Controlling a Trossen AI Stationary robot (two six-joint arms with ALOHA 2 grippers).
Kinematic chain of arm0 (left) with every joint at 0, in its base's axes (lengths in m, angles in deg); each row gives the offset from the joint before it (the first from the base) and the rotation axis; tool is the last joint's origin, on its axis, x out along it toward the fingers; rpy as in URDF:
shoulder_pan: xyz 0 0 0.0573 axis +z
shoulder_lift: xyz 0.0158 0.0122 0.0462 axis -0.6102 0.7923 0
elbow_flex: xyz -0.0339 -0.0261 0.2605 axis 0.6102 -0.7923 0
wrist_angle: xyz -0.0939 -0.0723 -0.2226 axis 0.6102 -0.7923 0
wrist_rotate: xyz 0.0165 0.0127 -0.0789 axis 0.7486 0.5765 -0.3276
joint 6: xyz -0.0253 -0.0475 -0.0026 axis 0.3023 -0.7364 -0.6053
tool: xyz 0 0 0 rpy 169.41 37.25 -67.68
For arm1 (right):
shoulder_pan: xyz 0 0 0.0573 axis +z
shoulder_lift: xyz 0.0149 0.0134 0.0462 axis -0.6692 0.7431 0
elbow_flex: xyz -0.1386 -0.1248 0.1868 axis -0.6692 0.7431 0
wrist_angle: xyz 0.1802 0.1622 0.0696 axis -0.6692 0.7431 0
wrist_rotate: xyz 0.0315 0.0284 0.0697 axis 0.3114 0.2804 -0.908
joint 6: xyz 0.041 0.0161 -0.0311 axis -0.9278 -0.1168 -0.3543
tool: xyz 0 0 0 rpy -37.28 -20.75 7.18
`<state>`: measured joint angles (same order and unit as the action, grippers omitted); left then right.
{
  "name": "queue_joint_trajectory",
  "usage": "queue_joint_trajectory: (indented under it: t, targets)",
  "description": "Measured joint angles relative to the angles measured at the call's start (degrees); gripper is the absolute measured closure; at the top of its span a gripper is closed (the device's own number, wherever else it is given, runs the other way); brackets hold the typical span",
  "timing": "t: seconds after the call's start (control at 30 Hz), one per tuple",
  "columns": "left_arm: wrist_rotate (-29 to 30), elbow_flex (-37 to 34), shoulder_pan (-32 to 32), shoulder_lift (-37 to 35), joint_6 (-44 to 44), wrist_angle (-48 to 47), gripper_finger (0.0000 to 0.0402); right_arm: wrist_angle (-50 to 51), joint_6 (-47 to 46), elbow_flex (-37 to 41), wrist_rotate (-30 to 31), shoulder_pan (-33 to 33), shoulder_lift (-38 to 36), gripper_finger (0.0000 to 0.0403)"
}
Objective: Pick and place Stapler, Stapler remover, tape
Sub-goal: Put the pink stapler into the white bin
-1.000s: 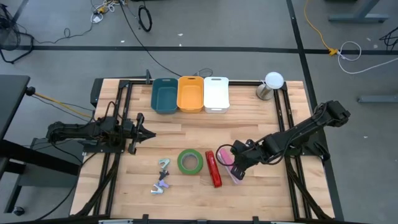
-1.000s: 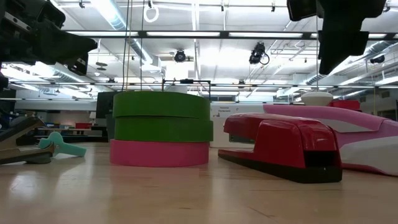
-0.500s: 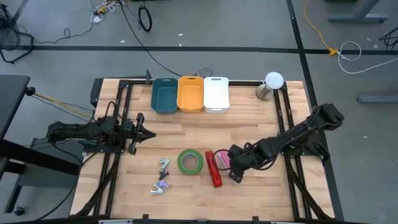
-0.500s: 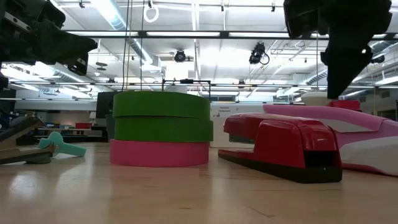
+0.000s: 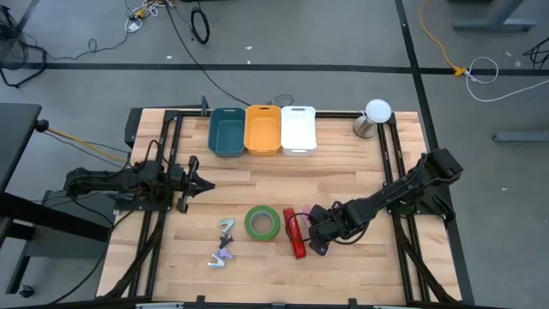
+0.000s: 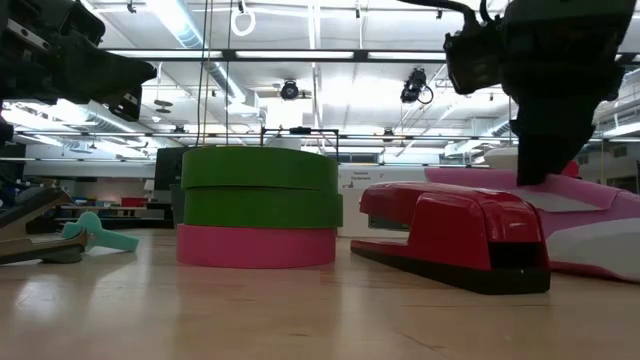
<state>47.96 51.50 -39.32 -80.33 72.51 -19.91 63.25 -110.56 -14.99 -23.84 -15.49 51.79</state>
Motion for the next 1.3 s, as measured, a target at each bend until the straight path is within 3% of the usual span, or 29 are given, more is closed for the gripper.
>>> queue_joint_trajectory:
  t: [0.57,1.0,1.3]
  targets:
    - [-0.01,0.00,-0.01,0.00,-0.01,0.00,0.0376,-1.74,-3.20,0.07,6.17,-0.23,0.67,0.0130]
    - [0.00,0.01,-0.01,-0.01,0.00,0.00,0.0376,-1.27,-8.18,2.16,4.37,-1.59,0.65,0.0132]
    - [0.00,0.01,-0.01,0.00,-0.03,0.00,0.0376,-2.01,-9.15,2.16,4.35,-1.74,0.63,0.0192]
